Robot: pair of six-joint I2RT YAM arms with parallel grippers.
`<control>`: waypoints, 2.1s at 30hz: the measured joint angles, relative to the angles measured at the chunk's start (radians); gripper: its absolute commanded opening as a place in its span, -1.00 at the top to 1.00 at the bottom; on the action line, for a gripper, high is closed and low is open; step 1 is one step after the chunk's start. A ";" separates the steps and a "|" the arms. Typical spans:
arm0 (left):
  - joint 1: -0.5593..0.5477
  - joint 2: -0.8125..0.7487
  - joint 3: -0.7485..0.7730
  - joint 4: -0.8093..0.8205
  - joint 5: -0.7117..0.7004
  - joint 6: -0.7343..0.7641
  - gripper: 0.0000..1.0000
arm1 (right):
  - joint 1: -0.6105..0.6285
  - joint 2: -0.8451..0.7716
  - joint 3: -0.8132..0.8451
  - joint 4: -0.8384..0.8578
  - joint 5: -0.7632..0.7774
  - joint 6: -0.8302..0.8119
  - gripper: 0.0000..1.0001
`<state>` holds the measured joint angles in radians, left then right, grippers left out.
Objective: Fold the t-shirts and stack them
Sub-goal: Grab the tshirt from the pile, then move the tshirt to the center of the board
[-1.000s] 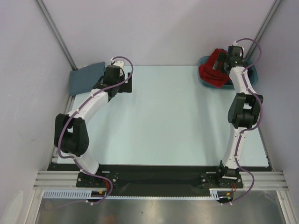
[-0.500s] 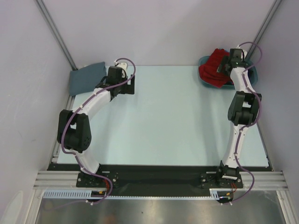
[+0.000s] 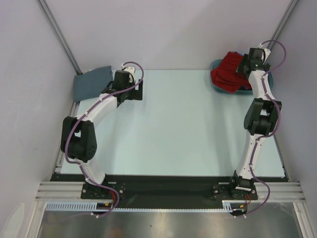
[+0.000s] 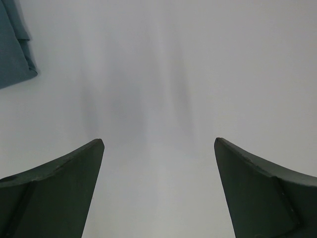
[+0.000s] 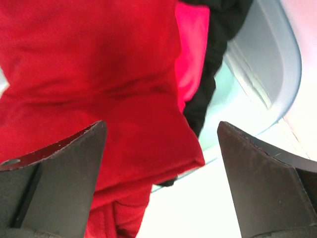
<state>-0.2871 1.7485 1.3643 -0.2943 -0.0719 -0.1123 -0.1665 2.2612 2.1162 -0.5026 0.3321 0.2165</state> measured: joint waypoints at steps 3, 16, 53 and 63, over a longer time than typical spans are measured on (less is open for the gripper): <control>0.000 0.002 0.000 0.000 0.006 0.000 -1.00 | -0.005 0.015 0.032 -0.002 -0.032 0.000 -0.96; 0.000 0.018 0.001 -0.006 0.017 0.008 -1.00 | -0.022 0.103 0.052 -0.047 -0.158 0.015 -0.87; -0.002 -0.040 -0.040 0.019 0.165 -0.037 -0.99 | 0.069 -0.278 -0.270 0.174 -0.432 -0.047 1.00; -0.004 -0.144 -0.072 0.019 0.190 -0.046 -0.99 | 0.167 -0.555 -0.312 0.160 -0.484 -0.109 1.00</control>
<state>-0.2909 1.6047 1.2922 -0.2752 0.1177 -0.1581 0.0002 1.7061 1.8046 -0.3428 -0.1524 0.1078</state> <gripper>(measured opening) 0.996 0.020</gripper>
